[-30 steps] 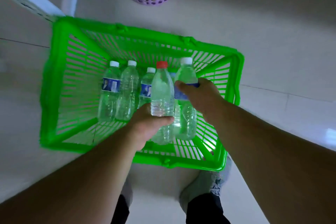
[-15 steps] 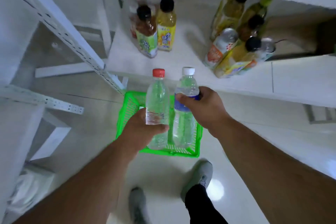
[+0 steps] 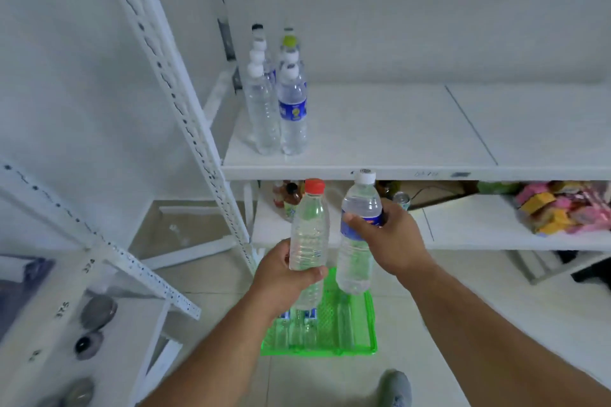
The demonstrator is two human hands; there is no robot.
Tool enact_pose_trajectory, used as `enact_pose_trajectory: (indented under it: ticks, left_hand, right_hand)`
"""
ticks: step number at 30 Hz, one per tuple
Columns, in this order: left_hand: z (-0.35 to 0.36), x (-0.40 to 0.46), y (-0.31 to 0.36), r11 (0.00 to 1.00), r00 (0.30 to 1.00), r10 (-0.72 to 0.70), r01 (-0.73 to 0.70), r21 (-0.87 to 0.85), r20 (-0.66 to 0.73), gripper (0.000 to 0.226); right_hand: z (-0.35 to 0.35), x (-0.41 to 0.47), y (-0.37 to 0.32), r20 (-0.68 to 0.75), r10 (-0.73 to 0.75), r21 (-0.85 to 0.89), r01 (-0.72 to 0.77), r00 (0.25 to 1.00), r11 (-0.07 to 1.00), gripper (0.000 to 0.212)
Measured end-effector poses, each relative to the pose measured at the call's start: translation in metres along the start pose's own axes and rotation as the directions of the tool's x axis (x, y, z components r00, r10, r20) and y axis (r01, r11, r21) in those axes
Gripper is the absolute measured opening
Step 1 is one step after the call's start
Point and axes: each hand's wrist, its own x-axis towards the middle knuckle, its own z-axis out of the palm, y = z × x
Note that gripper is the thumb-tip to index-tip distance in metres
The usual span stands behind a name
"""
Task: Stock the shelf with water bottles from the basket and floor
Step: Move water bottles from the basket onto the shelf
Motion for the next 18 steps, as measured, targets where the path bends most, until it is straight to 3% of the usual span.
enact_pose_trajectory:
  ticks: [3,9,18]
  left_hand:
    - [-0.009,-0.023,0.024,0.998,0.998,0.056,-0.056,0.015,-0.016,0.048]
    - [-0.008,-0.055,0.058,0.991,0.989,0.128,-0.125,0.041,-0.076,0.045]
    - [0.033,-0.058,0.098,0.986,0.979,0.168,-0.166,0.031,-0.117,0.048]
  right_hand:
    - [-0.017,-0.014,-0.027,-0.024,-0.035,-0.031,0.035,0.999,0.999,0.042]
    - [-0.047,-0.034,-0.066,-0.066,-0.115,0.038,0.117,0.991,0.992,0.024]
    - [-0.098,-0.024,-0.076,0.007,-0.176,0.095,0.174,0.984,0.98,0.024]
